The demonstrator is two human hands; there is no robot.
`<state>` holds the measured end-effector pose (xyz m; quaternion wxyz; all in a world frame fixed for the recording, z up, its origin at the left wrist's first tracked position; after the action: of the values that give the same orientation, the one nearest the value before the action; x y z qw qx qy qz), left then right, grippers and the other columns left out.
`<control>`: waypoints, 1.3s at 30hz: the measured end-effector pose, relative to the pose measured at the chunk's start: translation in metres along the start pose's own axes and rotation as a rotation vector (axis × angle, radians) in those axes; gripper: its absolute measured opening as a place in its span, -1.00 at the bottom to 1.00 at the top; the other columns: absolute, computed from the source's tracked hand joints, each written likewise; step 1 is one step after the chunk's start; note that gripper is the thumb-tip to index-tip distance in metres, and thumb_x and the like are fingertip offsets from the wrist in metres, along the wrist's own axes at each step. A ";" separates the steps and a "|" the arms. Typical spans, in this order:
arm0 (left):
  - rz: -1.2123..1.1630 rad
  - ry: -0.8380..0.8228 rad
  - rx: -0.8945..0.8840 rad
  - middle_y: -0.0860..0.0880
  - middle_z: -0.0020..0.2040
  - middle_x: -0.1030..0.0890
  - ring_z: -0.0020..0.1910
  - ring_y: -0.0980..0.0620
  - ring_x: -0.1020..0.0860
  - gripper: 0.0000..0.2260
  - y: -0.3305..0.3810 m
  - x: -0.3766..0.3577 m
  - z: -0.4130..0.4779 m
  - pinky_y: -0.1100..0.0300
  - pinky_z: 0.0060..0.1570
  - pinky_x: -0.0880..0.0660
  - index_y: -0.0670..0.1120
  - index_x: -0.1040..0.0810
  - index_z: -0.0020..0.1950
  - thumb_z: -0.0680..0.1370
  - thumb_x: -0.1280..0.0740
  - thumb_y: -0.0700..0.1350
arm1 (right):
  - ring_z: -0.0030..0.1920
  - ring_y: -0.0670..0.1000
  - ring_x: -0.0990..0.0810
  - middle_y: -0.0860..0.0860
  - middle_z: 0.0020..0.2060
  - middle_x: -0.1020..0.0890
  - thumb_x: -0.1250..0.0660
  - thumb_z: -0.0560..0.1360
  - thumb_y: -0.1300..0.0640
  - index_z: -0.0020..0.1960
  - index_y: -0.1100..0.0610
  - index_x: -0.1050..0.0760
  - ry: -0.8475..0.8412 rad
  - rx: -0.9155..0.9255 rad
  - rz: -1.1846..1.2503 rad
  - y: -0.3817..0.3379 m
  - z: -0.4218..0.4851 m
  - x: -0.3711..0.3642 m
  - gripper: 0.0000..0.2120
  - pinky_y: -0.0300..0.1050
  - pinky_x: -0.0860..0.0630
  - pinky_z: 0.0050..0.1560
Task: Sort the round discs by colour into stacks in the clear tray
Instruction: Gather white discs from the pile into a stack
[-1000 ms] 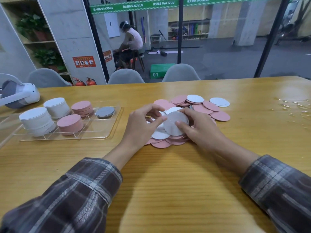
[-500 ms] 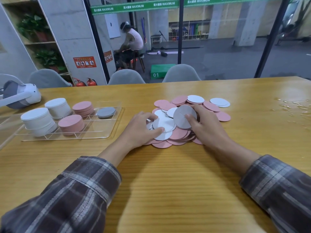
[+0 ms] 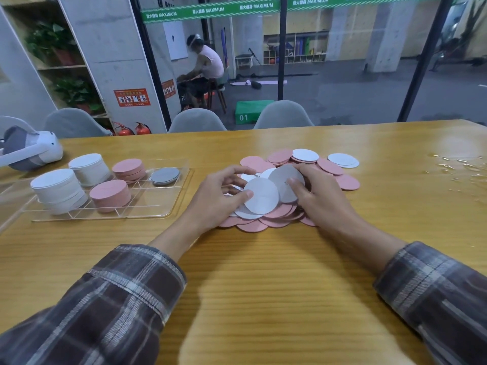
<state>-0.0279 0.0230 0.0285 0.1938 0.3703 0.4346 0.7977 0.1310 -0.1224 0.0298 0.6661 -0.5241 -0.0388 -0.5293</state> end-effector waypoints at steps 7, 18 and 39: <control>0.034 0.220 -0.081 0.06 -0.12 -0.74 -0.11 0.10 -0.70 -0.83 0.011 -0.001 -0.005 0.25 -0.01 -0.62 -0.06 -0.73 -0.03 0.43 -0.62 -0.20 | -0.27 -0.33 -0.53 -0.48 -0.37 -0.52 -0.15 0.72 0.12 0.20 0.03 -0.56 -0.157 0.050 0.062 -0.010 -0.003 -0.011 -0.79 -0.45 -0.37 -0.28; 0.230 0.223 -0.130 0.13 0.00 -0.70 -0.06 0.20 -0.64 -0.90 0.007 -0.009 -0.001 0.37 -0.02 -0.49 -0.05 -0.73 0.06 0.55 -0.51 -0.17 | -0.02 -0.19 -0.57 -0.19 0.03 -0.65 -0.38 0.59 0.10 0.29 0.01 -0.57 -0.101 0.107 -0.003 -0.009 -0.001 -0.006 -0.72 -0.32 -0.39 -0.03; 0.133 0.153 -0.030 0.06 -0.17 -0.68 -0.20 0.17 -0.61 -0.85 0.002 0.008 0.001 0.29 -0.13 -0.56 0.02 -0.72 0.04 0.54 -0.51 -0.20 | 0.05 0.00 -0.63 -0.08 0.04 -0.68 -0.30 0.63 0.11 0.27 0.08 -0.57 0.049 -0.011 0.027 0.003 0.001 0.006 -0.77 0.01 -0.54 0.11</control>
<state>-0.0318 0.0275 0.0340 0.1121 0.3333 0.4105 0.8413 0.1365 -0.1261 0.0322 0.6711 -0.5150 -0.0125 -0.5332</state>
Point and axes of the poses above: each hand's wrist, its own z-axis towards the middle knuckle, its own x-axis out of the back of the hand, y = z × x, the point moved 6 cm from there along z, towards the middle knuckle
